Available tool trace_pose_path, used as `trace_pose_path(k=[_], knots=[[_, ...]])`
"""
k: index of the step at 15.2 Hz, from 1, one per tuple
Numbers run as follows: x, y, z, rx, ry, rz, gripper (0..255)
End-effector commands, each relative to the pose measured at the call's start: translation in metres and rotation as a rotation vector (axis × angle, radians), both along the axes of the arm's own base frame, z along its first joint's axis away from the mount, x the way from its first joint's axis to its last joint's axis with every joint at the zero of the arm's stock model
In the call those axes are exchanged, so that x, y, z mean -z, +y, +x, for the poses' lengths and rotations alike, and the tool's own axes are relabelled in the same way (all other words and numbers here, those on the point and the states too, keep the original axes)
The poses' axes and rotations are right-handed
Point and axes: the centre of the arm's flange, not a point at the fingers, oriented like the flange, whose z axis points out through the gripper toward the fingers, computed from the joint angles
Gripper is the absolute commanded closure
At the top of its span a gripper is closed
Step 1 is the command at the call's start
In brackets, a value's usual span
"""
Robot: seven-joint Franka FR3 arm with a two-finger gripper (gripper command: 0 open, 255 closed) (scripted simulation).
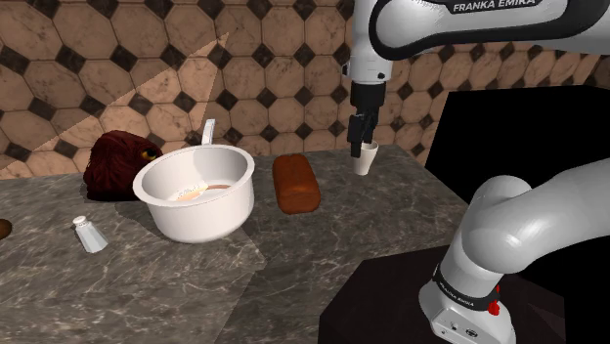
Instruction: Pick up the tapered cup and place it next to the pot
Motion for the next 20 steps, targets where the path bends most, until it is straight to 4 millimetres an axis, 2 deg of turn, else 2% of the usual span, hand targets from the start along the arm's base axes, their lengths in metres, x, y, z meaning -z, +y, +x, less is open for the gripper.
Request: trace_pose_path(k=[1,11,20], knots=[[0.0,0.0,0.0,0.0,0.0,0.0,0],[0.065,-0.086,0.052,0.068,-0.049,-0.08,0],[0.116,-0.17,0.095,0.129,-0.094,-0.153,0]])
